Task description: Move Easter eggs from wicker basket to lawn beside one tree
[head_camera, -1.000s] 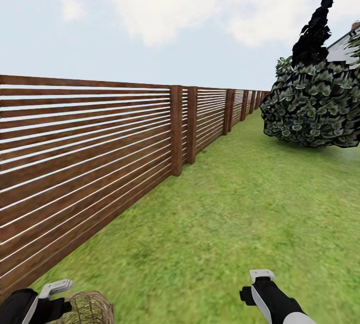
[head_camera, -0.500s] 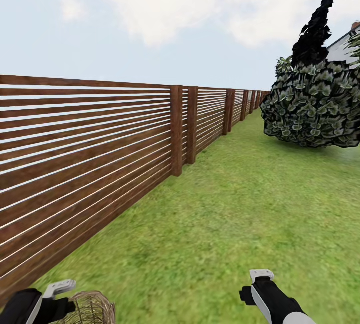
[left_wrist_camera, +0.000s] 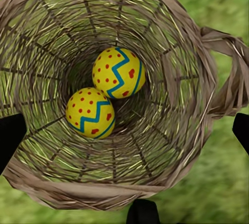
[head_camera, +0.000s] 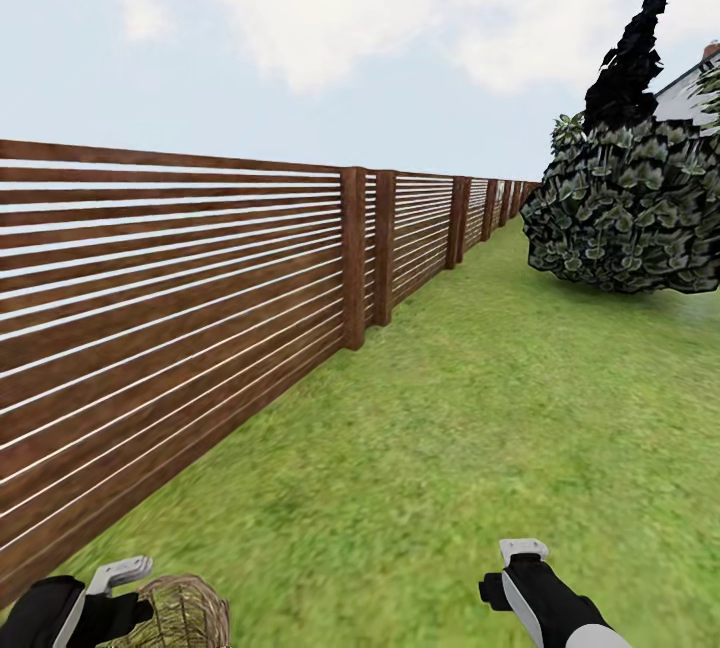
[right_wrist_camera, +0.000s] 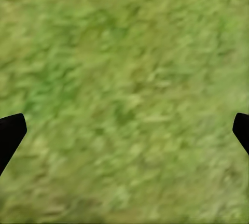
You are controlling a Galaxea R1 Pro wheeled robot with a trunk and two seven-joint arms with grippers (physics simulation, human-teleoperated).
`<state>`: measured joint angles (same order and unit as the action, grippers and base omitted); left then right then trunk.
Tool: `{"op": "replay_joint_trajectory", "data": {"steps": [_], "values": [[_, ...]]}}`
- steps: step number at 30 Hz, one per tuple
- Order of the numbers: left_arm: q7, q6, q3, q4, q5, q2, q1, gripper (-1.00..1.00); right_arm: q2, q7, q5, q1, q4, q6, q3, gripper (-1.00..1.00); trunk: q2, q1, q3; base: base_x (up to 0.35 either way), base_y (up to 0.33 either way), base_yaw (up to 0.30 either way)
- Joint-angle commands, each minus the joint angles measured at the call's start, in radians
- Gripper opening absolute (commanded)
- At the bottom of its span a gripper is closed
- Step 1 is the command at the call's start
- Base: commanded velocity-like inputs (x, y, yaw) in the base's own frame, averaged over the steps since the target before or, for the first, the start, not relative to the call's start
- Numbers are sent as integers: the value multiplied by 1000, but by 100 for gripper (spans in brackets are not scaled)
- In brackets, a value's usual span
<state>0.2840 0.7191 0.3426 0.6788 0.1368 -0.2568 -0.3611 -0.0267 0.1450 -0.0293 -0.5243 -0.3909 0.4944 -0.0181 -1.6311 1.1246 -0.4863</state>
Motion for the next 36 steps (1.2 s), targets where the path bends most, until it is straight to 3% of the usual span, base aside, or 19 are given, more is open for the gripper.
{"op": "replay_joint_trajectory", "data": {"steps": [1,36], "values": [[9,3,5,2,10,1,-1,100,0,1,-3,0,-2,6,-2,100,-8,4,-4,0,0,0],[9,3,6,2,9,1,-1,100,6,1,-4,0,0,-33,-2,100,-253,138,-114,0,0,0]]}}
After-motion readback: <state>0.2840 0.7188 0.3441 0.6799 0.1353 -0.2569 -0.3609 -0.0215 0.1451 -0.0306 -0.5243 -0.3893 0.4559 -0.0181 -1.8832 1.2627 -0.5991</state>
